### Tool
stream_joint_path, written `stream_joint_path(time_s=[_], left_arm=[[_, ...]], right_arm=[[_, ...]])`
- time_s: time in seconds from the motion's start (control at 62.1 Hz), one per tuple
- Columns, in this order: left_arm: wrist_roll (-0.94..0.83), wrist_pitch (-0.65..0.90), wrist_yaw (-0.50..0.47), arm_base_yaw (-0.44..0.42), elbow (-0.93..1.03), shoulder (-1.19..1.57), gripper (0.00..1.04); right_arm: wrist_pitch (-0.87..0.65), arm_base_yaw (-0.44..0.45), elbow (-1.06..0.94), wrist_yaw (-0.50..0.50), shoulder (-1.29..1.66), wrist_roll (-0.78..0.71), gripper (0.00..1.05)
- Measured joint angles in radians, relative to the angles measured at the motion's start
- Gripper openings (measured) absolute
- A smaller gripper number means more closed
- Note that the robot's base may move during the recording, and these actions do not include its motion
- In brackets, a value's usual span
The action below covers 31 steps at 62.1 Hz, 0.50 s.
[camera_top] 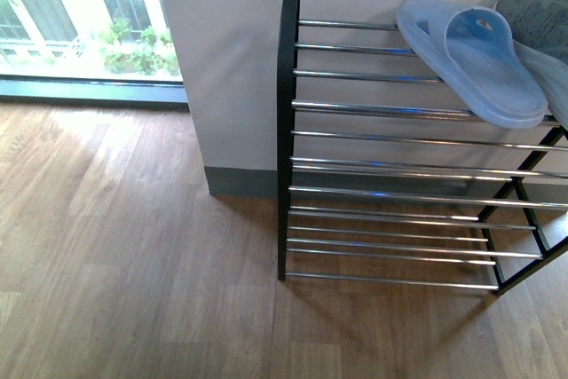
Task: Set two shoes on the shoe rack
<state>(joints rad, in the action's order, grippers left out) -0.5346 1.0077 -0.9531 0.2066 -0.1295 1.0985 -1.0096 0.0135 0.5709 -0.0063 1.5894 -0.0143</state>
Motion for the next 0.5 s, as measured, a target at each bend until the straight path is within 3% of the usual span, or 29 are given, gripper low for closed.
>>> stream_joint_path(time_s=[0.306, 0.5], left_arm=[[0.000, 0.000, 0.000, 0.000, 0.000, 0.000, 0.02], [0.000, 0.000, 0.000, 0.000, 0.000, 0.000, 0.02]], right_arm=[[-0.032, -0.010, -0.223, 0.003, -0.175, 0.000, 0.01], [-0.028, -0.010, -0.318, 0.006, -0.291, 0.003, 0.01]])
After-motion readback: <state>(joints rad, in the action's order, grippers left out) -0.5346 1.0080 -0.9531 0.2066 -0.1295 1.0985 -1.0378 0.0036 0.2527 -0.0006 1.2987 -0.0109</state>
